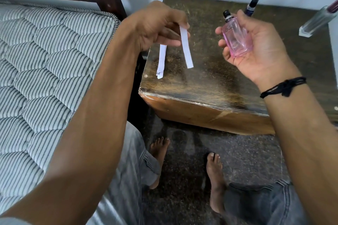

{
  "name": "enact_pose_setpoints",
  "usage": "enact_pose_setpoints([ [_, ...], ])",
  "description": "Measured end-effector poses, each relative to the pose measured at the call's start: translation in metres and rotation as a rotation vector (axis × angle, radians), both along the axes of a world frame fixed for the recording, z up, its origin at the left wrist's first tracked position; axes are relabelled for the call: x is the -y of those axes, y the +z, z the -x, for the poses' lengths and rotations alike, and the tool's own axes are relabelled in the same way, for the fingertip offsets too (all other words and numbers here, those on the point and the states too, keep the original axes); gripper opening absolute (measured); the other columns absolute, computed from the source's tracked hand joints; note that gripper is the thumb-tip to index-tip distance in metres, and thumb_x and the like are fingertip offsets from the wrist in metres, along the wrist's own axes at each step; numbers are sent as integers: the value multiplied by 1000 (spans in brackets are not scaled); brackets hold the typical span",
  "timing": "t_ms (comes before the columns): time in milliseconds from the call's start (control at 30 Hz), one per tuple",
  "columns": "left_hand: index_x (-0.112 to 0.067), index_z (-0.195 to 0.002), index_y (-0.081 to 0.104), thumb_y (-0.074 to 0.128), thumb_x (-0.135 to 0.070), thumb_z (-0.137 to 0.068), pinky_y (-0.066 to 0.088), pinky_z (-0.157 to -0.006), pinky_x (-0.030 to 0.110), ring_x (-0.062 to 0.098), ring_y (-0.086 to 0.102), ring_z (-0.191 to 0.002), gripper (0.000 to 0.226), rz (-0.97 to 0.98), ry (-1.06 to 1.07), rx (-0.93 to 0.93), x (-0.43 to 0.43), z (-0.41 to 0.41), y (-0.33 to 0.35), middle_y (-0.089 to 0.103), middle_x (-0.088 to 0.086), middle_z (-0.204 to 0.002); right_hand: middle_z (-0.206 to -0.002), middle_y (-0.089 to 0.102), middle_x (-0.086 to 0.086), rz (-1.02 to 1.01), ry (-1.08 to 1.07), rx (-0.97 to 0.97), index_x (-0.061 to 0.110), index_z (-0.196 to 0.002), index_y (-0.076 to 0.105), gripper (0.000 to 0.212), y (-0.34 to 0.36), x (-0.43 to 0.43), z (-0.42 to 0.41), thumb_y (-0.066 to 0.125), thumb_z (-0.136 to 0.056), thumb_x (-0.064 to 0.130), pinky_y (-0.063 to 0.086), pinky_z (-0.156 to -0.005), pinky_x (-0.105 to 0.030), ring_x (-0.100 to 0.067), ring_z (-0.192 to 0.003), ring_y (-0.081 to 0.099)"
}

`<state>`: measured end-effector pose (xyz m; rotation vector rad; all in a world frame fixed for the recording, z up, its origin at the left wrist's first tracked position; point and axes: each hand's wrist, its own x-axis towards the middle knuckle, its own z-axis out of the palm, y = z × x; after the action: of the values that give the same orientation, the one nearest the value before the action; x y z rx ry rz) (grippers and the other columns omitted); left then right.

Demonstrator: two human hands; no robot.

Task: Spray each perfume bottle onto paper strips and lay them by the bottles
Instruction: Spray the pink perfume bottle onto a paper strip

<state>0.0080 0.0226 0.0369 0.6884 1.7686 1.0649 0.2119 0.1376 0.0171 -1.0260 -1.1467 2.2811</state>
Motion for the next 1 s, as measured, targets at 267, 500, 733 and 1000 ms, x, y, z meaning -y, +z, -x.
enact_pose_setpoints([
  [267,-11,-78,70,71,-10,-84,57,-57,20,11,68,-62,6,-32,40,130,1,-2,5,75,8,-79,-102,74,-9,-12,8,22,14,-105,65,21,-3,1,2,64,-100,34,51,-65,-25,-15,-74,66],
  [500,-5,-82,70,74,-9,-82,55,-53,17,12,70,-59,5,1,30,67,-1,-6,4,70,4,-67,-100,74,-8,-29,16,43,14,-104,65,21,-2,3,3,63,-100,35,51,-65,-25,-15,-73,66],
  [733,-1,-91,76,79,-8,-79,61,-64,22,19,74,-71,14,3,43,-23,-4,-3,-4,76,12,-78,-104,74,-10,-41,66,15,17,-121,64,26,0,3,2,61,-100,33,51,-64,-25,-16,-74,66],
  [1000,3,-96,76,77,-2,-84,61,-67,22,14,72,-65,13,137,-61,-267,-16,-5,-27,74,5,-73,-109,76,-17,7,139,33,17,-121,66,26,0,7,4,55,-104,33,54,-67,-28,-18,-78,68],
])
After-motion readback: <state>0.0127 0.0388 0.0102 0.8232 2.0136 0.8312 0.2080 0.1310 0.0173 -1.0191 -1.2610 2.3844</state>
